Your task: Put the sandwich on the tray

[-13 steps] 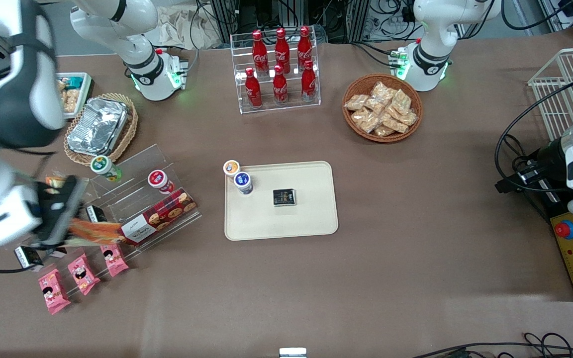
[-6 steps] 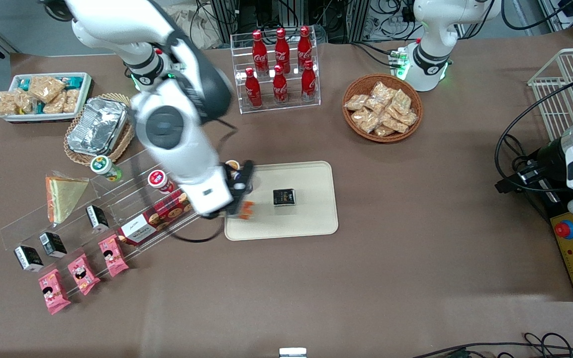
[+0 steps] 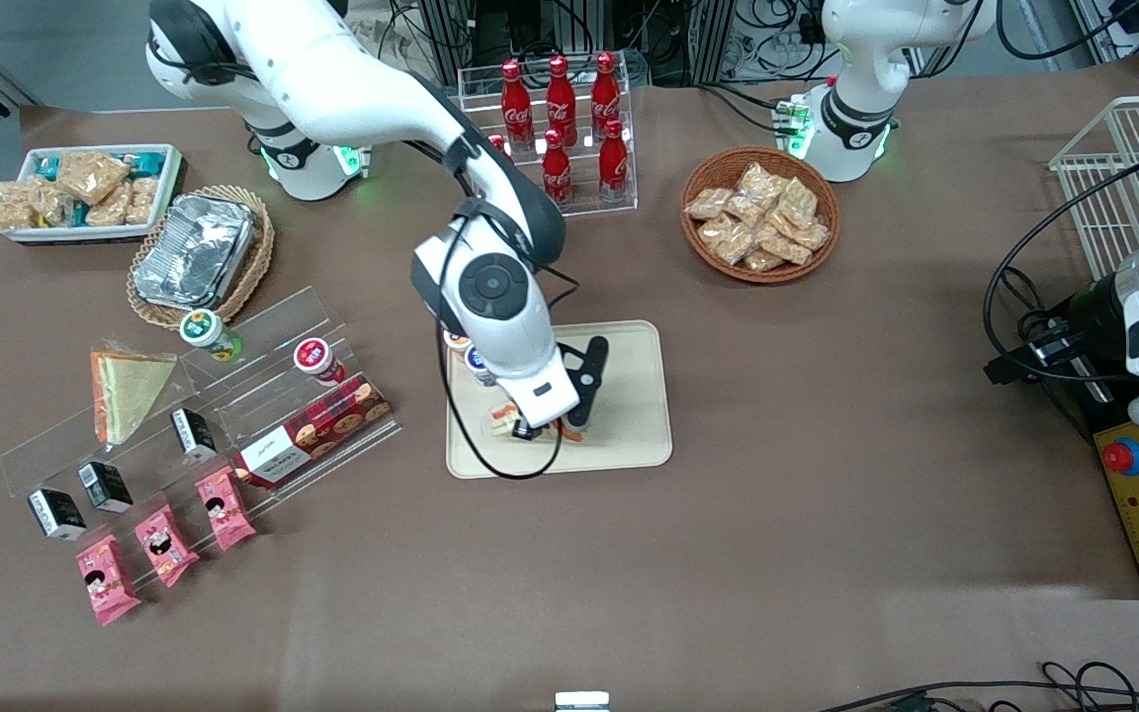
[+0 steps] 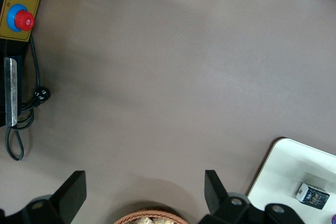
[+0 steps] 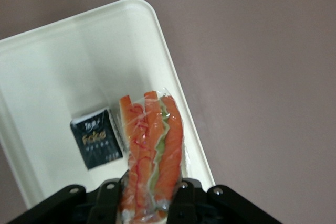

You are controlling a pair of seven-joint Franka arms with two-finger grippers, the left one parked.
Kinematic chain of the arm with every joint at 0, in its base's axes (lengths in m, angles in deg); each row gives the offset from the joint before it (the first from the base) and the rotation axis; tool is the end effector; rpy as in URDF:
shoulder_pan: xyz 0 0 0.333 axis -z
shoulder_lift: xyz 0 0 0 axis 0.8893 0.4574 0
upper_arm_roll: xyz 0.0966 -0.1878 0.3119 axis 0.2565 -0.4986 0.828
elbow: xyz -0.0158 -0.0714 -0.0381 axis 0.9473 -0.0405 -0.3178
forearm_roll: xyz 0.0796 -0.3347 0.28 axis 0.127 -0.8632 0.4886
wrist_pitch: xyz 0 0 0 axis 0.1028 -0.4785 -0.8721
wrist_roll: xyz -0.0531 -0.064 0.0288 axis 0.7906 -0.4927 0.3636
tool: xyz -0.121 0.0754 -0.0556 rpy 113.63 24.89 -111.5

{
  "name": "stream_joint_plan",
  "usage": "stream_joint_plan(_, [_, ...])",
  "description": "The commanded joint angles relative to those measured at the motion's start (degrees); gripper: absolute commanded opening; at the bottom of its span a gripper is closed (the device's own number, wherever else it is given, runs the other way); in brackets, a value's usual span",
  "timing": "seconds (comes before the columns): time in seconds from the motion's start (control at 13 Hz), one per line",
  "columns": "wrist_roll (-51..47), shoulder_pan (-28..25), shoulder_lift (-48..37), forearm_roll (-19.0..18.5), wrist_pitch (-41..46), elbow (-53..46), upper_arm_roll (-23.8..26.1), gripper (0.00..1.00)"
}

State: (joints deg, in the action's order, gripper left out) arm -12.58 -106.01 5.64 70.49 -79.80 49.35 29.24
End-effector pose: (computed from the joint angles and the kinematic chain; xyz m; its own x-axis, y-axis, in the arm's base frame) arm 0.6419 0.5258 0.2904 0.3006 0.9495 0.0894 0.9495 -0.3068 0.0653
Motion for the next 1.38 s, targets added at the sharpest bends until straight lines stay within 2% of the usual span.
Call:
stream_joint_plan(0.0, [-1.46,-0.36,2.78,1.67,-4.08,-0.51,-0.78,0.27])
stream_joint_plan(0.46, [-1.55,-0.27,4.91,1.85,-7.34,2.47,-0.78,0.27])
stream_joint_plan(0.54, [-1.72,-0.27,4.99,1.85,-7.61,2.48,-0.78,0.30])
stream_joint_plan(0.69, [-3.73,-0.27,4.91,3.77,-7.43,2.48,-0.78,0.78])
stream_joint_plan(0.77, [-4.44,-0.10,4.73,3.95,-7.43,2.39,-0.78,0.94])
stream_joint_plan(0.85, [-4.19,0.51,4.38,3.96,-7.43,2.30,-0.78,0.99])
stream_joint_plan(1.0, [-3.92,2.35,1.85,4.04,-5.16,2.30,-0.69,0.99])
stream_joint_plan(1.31, [-7.86,7.62,-8.43,5.36,10.19,2.39,-1.13,0.99])
